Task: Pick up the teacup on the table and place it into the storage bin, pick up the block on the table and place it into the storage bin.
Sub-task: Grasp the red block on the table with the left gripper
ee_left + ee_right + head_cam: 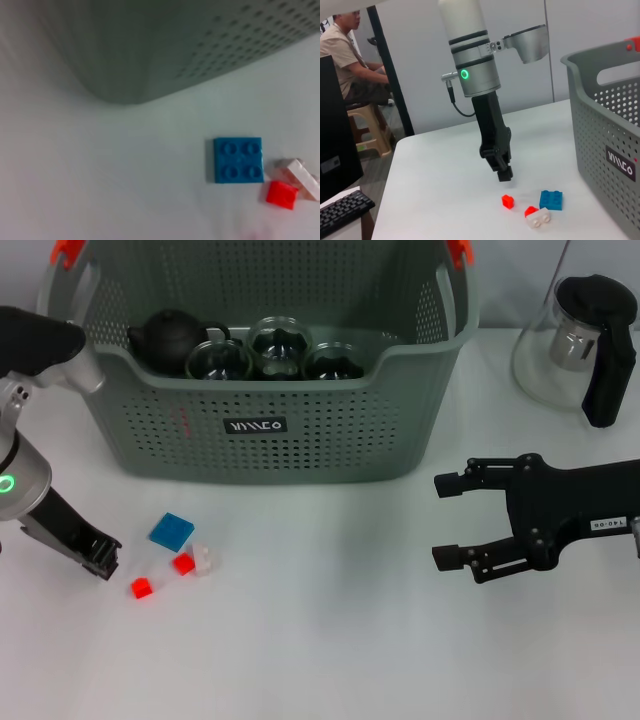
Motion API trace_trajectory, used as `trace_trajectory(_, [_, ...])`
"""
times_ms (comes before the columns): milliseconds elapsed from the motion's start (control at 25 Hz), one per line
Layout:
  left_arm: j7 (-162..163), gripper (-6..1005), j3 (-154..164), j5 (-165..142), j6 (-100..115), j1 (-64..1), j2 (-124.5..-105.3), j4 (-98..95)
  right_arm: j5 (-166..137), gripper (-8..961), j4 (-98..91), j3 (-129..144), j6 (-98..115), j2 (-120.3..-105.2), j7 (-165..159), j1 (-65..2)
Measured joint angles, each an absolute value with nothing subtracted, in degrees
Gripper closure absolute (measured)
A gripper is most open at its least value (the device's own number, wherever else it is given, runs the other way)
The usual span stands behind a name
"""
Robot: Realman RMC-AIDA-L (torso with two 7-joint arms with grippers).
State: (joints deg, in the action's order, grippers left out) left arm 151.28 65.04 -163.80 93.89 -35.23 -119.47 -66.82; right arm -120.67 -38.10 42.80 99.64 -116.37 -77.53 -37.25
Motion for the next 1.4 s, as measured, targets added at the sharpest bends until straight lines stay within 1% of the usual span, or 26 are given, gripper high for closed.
trace_trajectory(200, [151.4,925,66.1,-163.7,95.9,-35.9,-119.69,-67.5,-120.7,8,-38.2,42.8,99.5,-116.37,-77.5,-37.3])
trace_trajectory(320, [151.4,907,68.4,-163.7,94.9,-36.0,-119.86,-67.3,-120.7,9,-38.1,42.8,99.5,-116.37,-77.4,-37.3])
trace_trajectory(520, [149.4,837,70.5,-163.7,92.6,-36.2,-119.9,-66.9,-120.7,9,-38.1,42.8,99.4,-116.37,-77.4,-37.3])
trace_trajectory(720, [145.7,622,71.2,-163.7,91.8,-36.3,-120.06,-67.1,-120.7,9,-38.1,42.4,99.4,-116.37,-77.4,-37.4])
trace_trajectory(840, [142.9,553,71.3,-163.7,92.4,-36.4,-120.42,-67.8,-120.7,9,-38.1,42.3,99.4,-116.36,-77.6,-37.4])
trace_trajectory(960, [139.0,483,71.4,-163.6,93.5,-36.5,-121.31,-69.2,-120.7,9,-38.0,42.0,99.4,-116.37,-77.8,-37.4])
trace_trajectory(1160, [132.5,483,71.4,-163.6,94.3,-36.5,-122.53,-71.3,-120.6,9,-38.0,41.5,99.2,-116.47,-77.9,-37.4])
trace_trajectory(1400, [129.9,483,71.5,-163.6,96.2,-36.3,-121.74,-71.4,-120.6,10,-37.9,41.3,98.2,-117.2,-77.9,-37.2])
